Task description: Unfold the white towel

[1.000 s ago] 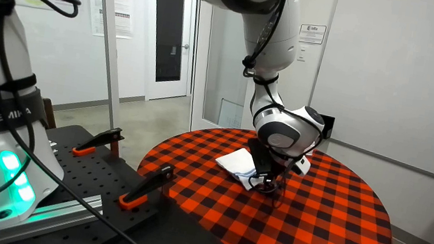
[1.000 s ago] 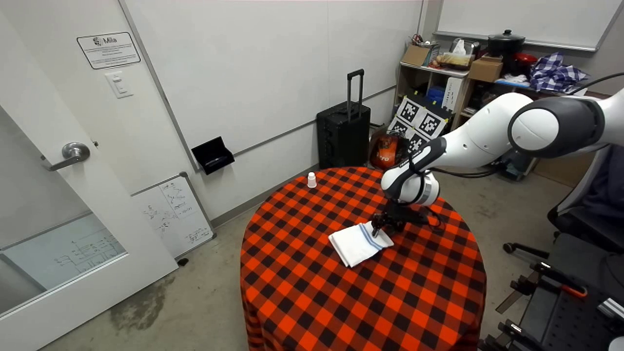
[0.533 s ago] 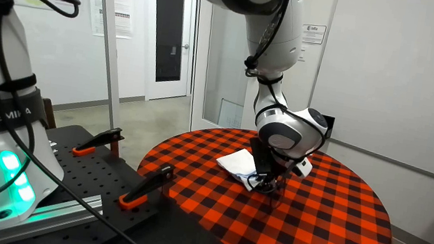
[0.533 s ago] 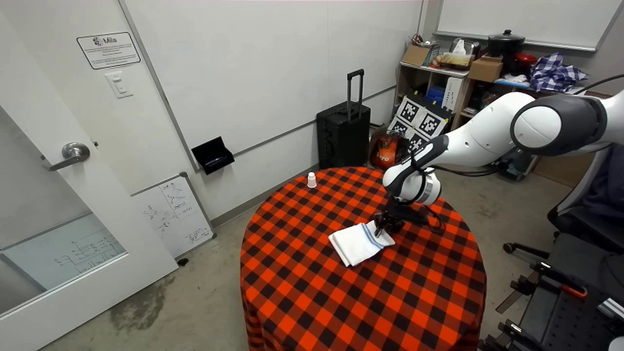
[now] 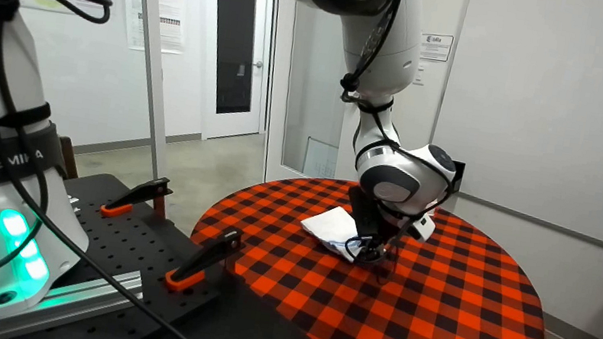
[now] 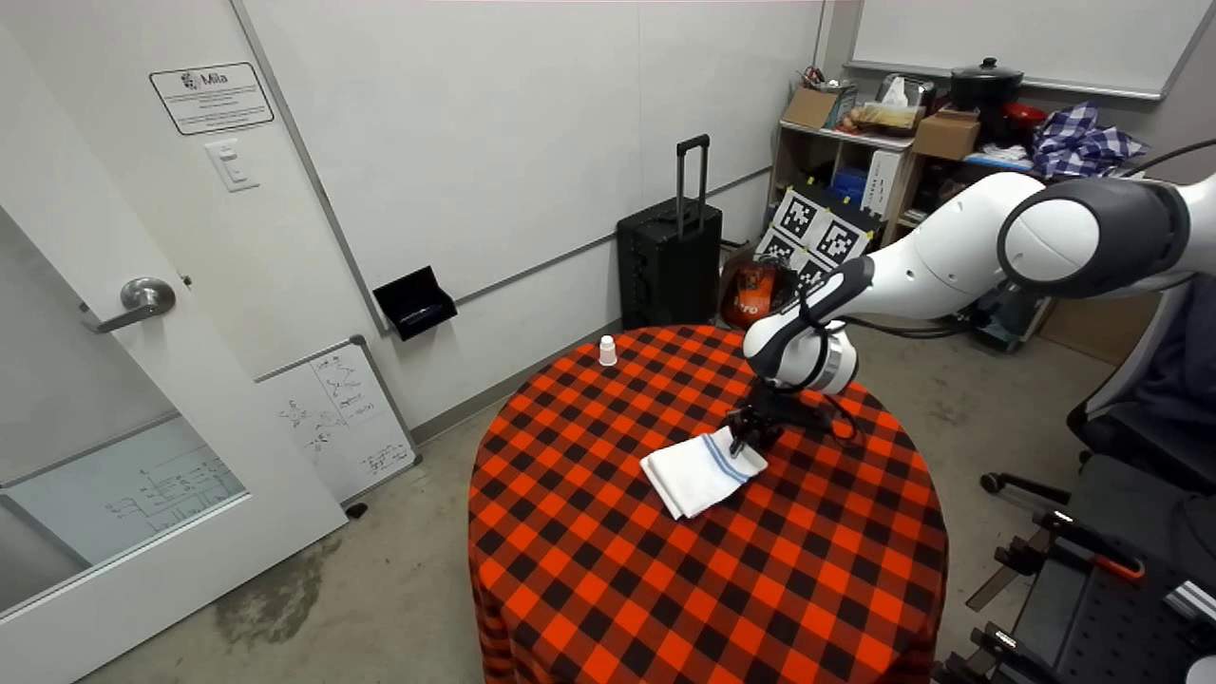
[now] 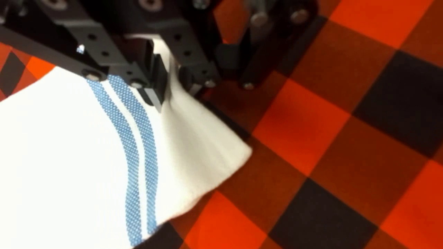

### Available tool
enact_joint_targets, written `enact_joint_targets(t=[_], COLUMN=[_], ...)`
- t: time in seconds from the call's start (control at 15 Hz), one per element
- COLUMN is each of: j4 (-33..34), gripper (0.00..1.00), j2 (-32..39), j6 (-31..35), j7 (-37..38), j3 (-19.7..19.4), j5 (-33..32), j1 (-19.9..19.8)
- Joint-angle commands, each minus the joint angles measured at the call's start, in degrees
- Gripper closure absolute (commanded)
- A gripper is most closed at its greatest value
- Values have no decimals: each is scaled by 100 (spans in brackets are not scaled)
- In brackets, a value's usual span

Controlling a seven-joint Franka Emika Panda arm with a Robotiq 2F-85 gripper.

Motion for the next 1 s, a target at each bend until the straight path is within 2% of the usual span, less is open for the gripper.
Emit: enact_joint_targets(t=[0.0,0.33,0.6,0.93], j4=[-656,-1512,-2171,-2951], gripper=[98,98,98,98], j2=[-743,-1877,-2868,-4276], j6=[158,55,-375,-1239], j7=[192,488,771,390], j3=[-221,-728,-1221,-1259], j5=[-70,-431,-1091,-1717], j1=[253,888,1537,1805])
